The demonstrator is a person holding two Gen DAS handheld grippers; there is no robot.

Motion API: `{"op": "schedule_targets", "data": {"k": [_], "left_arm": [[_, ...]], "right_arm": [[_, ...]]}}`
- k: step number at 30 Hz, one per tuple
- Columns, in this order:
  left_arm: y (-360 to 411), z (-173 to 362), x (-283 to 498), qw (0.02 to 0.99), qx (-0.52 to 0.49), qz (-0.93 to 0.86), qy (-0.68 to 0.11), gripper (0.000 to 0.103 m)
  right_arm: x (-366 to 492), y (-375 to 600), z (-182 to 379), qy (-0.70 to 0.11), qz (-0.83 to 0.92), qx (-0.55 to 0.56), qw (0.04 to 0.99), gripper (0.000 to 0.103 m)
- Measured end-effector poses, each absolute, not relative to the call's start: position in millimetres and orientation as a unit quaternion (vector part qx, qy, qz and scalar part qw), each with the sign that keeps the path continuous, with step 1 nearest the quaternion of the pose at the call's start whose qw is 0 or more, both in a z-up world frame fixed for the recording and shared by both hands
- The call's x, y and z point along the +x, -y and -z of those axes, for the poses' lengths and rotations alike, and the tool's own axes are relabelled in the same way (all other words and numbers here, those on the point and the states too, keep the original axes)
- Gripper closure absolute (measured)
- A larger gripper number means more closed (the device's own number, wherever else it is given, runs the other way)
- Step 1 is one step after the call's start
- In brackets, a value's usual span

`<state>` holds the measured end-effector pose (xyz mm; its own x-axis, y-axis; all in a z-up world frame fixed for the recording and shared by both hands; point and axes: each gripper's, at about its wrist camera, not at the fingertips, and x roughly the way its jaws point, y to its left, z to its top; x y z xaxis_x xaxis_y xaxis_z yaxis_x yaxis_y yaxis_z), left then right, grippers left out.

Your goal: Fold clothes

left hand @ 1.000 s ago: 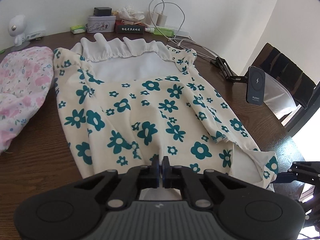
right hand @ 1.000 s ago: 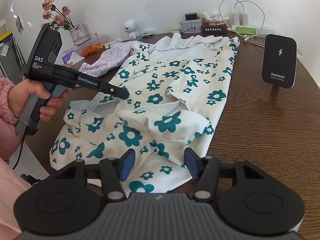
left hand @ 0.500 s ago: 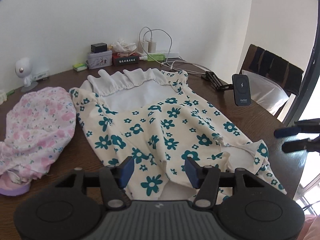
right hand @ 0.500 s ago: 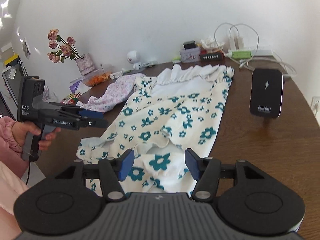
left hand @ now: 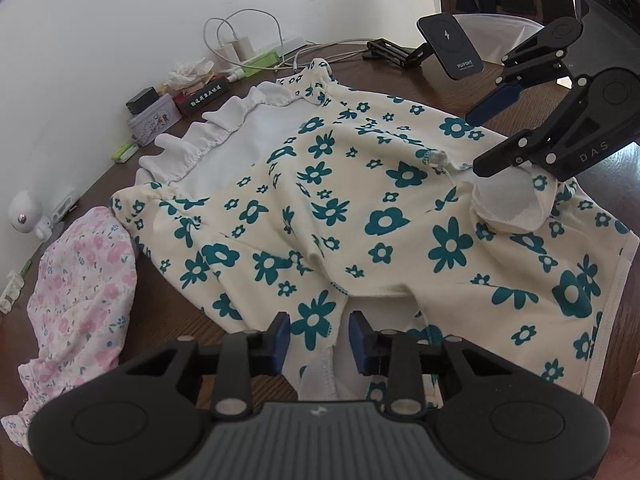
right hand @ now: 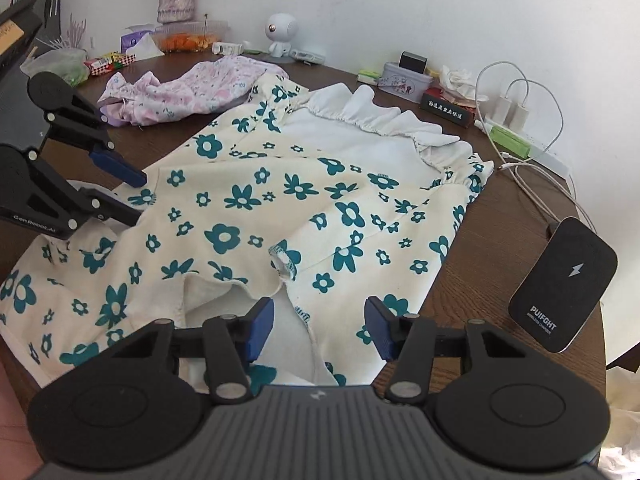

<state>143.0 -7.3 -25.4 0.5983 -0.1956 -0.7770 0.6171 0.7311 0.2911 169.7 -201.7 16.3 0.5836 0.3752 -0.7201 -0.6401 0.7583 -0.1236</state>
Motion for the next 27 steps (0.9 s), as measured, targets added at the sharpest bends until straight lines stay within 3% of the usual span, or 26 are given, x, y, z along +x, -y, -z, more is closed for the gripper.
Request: {"op": "schedule_targets", "data": {"k": [3,4,5,6,7,9,21,23,24,25,26,27], "left_arm": [[8.2,26.8,144.2,0.848,0.275,0.241,-0.383,0.099],[8.2,27.2,143.8,0.849,0.275,0.239,-0.382,0.1],[7.6,27.5,143.5,0.85,0.275,0.236,-0.381,0.101],[6.2,27.4,143.2,0.852,0.274,0.231,-0.38,0.101],[4.0,27.0,142.7,0.855,0.271,0.227,-0.379,0.102],[-2.4,24.5,143.0,0.86,0.264,0.219,-0.377,0.103],[-45.7,15.3,142.1,0.884,0.215,0.165,-0.382,0.101],[-46.4,13.5,140.2,0.888,0.199,0.168,-0.379,0.089],[-47.1,11.4,138.9,0.891,0.189,0.17,-0.375,0.082],[-47.5,9.1,136.7,0.896,0.18,0.171,-0.368,0.065],[-46.2,8.1,135.2,0.899,0.176,0.169,-0.363,0.051],[-45.5,8.4,135.1,0.901,0.176,0.164,-0.361,0.049]], "right_arm": [[174.3,193.0,-8.9,-0.351,-0.29,-0.202,0.867,0.055],[176.1,192.0,-7.4,-0.35,-0.286,-0.202,0.868,0.056],[178.2,193.3,-7.1,-0.351,-0.281,-0.197,0.871,0.063],[180.4,194.7,-6.7,-0.351,-0.276,-0.192,0.874,0.084],[182.6,196.0,-6.4,-0.351,-0.271,-0.187,0.877,0.097],[184.6,201.3,-6.4,-0.35,-0.261,-0.181,0.881,0.102],[192.8,243.3,-13.4,-0.353,-0.217,-0.139,0.9,0.101],[190.7,244.9,-15.8,-0.348,-0.225,-0.12,0.902,0.095],[189.6,246.8,-18.0,-0.344,-0.226,-0.111,0.905,0.087],[188.1,249.0,-19.9,-0.34,-0.225,-0.106,0.907,0.081],[186.6,250.6,-21.2,-0.337,-0.223,-0.104,0.909,0.066],[185.5,251.2,-21.6,-0.335,-0.221,-0.103,0.91,0.058]]}}
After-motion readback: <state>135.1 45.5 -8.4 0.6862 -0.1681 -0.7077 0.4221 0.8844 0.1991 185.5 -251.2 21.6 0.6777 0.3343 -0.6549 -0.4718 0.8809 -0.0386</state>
